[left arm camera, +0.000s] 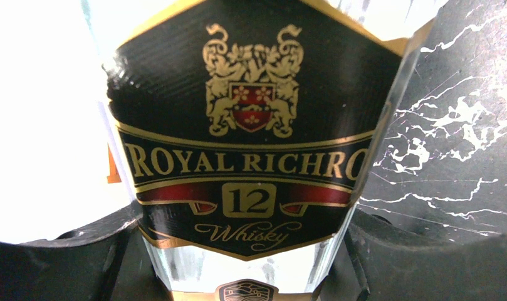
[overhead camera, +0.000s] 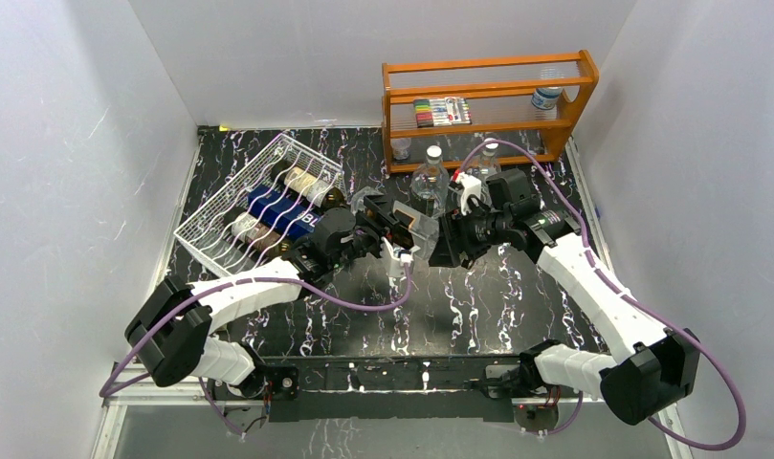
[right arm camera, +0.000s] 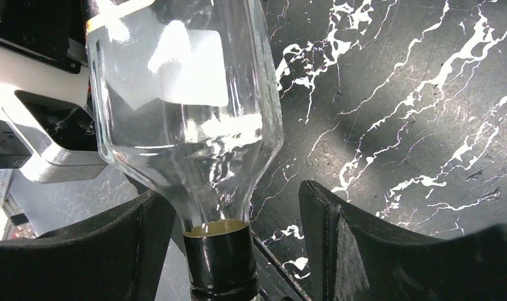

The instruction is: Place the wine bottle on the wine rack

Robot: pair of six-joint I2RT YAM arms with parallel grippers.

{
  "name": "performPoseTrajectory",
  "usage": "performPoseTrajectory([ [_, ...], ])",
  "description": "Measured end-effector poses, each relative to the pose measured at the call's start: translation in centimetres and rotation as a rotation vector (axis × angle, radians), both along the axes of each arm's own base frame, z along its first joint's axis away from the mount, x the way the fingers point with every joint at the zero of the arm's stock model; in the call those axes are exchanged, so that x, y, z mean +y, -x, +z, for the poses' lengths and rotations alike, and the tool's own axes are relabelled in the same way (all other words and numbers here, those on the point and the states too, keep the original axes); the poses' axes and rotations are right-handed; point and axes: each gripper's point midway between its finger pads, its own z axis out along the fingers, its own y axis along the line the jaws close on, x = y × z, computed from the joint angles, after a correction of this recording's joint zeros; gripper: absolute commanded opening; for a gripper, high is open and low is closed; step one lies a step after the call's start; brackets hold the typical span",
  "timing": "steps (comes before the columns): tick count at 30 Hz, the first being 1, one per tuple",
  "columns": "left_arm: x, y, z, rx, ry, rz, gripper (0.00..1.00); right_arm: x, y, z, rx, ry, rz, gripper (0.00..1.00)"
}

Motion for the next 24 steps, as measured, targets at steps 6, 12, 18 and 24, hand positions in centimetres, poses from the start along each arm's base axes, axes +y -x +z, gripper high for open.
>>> performPoseTrajectory([
  [6, -0.3, 0.2, 0.0, -0.011, -0.006, -0.026, 0.00, 0.6, 0.6, -0.1, -0.011, 0.008, 0.039, 0.76],
  [12, -0.3, 0.4, -0.4, -0.018, -0.024, -0.039, 0.00, 1.2, 1.1, -0.3, -0.010, 0.013, 0.065, 0.73],
  [18, -0.3, 0.5, -0.5, -0.013, -0.024, -0.040, 0.00, 1.7, 1.1, -1.0, 0.004, 0.026, 0.078, 0.65],
  [24, 0.3, 0.5, -1.7, 0.045, -0.041, -0.017, 0.00, 1.8, 1.5, -1.4, 0.008, 0.039, 0.093, 0.28],
])
